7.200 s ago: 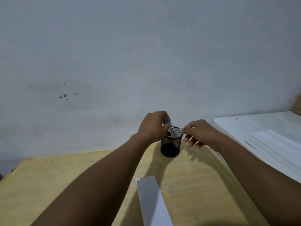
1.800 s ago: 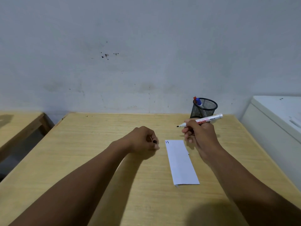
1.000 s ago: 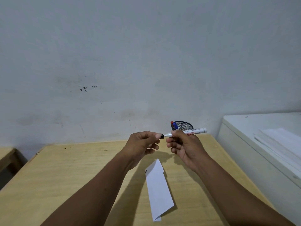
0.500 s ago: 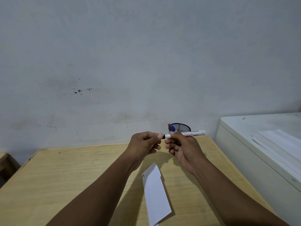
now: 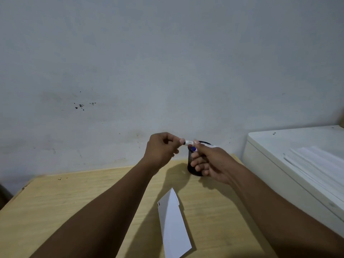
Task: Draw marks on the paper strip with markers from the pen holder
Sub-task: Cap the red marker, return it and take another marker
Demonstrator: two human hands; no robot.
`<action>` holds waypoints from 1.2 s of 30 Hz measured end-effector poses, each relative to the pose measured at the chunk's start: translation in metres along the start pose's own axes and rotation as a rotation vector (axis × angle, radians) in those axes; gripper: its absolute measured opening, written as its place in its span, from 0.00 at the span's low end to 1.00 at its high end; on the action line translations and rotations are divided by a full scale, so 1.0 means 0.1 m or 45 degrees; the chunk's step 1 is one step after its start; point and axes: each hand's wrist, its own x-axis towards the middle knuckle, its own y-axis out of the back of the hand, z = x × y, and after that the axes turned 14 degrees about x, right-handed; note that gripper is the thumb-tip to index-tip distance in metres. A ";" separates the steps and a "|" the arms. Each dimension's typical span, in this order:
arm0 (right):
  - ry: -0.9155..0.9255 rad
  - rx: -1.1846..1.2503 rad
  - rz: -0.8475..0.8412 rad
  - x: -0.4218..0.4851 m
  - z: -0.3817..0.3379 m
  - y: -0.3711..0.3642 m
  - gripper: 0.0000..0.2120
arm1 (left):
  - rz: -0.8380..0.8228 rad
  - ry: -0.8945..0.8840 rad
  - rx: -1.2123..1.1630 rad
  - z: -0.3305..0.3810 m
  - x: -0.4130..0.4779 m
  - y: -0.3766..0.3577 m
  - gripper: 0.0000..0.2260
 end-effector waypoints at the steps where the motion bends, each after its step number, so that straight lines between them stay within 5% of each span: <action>1: 0.003 -0.076 0.046 0.02 -0.07 0.08 0.22 | 0.044 -0.048 0.096 0.06 0.07 -0.01 0.08; 6: 0.080 -0.198 0.193 0.08 -0.26 0.40 0.14 | 0.111 -0.224 0.490 0.23 0.31 -0.12 0.07; 13: 0.071 -0.251 0.229 0.09 -0.20 0.55 0.09 | -0.207 -0.282 0.872 0.04 0.42 -0.35 0.20; 19: 0.070 -0.247 0.196 0.11 -0.12 0.44 0.08 | -0.135 -0.307 1.002 -0.03 0.42 -0.30 0.10; 24: 0.030 -0.243 0.101 0.05 -0.06 0.18 0.11 | 0.071 -0.298 0.753 0.09 0.34 -0.13 0.06; 31: -0.191 0.224 -0.163 -0.07 0.15 -0.49 0.32 | 0.133 -0.015 0.035 0.13 0.04 0.48 0.06; 36: -0.101 0.646 -0.112 -0.10 0.30 -0.88 0.19 | -0.068 0.087 -0.055 -0.13 -0.33 0.87 0.12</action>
